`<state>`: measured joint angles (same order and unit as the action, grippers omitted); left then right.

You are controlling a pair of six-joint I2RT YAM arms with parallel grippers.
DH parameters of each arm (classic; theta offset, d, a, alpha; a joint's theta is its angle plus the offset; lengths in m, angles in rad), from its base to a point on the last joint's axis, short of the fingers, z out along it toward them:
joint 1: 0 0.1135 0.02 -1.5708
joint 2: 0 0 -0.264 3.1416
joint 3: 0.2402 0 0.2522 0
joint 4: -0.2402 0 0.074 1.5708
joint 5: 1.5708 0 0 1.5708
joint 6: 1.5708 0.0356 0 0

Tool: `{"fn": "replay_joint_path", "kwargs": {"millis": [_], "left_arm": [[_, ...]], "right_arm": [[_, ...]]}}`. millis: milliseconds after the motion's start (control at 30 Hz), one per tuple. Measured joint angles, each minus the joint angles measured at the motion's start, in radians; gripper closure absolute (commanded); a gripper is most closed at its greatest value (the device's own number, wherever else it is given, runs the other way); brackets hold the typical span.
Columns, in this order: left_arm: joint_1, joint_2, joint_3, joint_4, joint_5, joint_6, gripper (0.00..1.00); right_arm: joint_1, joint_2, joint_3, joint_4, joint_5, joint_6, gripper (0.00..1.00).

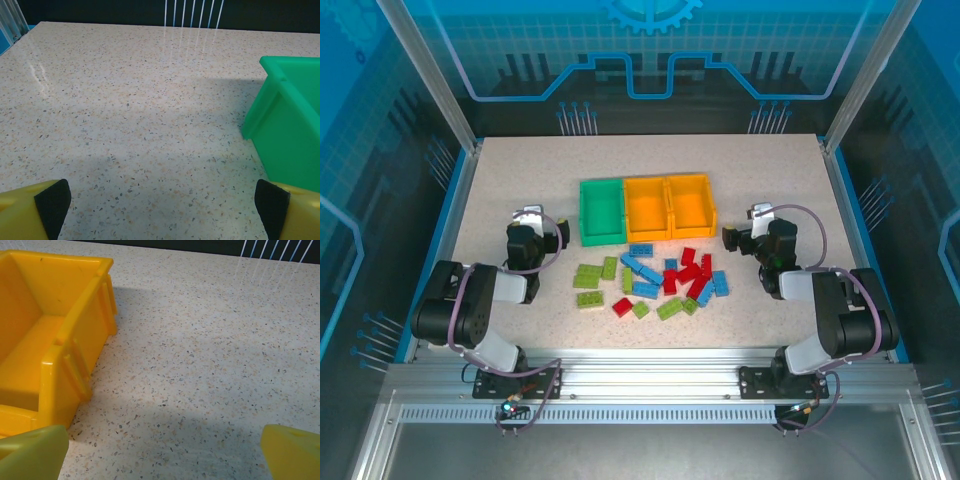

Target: Sort the legos into containers by color

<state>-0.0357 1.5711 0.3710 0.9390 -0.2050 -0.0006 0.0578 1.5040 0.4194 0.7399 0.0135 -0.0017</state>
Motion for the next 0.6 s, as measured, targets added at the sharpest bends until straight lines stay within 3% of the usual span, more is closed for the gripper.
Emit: {"fn": "replay_joint_path", "kwargs": {"millis": [133,333,500,600], "left_arm": [[-0.005,-0.078,0.010,-0.124,-0.003,-0.001,0.01],[-0.025,-0.402,0.274,-0.695,-0.019,-0.158,0.01],[-0.152,-0.609,0.365,-0.989,-0.031,-0.277,0.01],[-0.218,-0.642,0.365,-1.139,-0.034,-0.336,0.01]], "right_arm": [[-0.002,-0.045,0.112,-0.253,0.002,0.015,0.06],[0.045,-0.213,0.410,-0.693,-0.029,0.050,0.09],[0.196,-0.237,0.468,-1.000,-0.023,0.078,0.10],[0.232,-0.187,0.469,-1.176,-0.018,0.126,0.12]]}}
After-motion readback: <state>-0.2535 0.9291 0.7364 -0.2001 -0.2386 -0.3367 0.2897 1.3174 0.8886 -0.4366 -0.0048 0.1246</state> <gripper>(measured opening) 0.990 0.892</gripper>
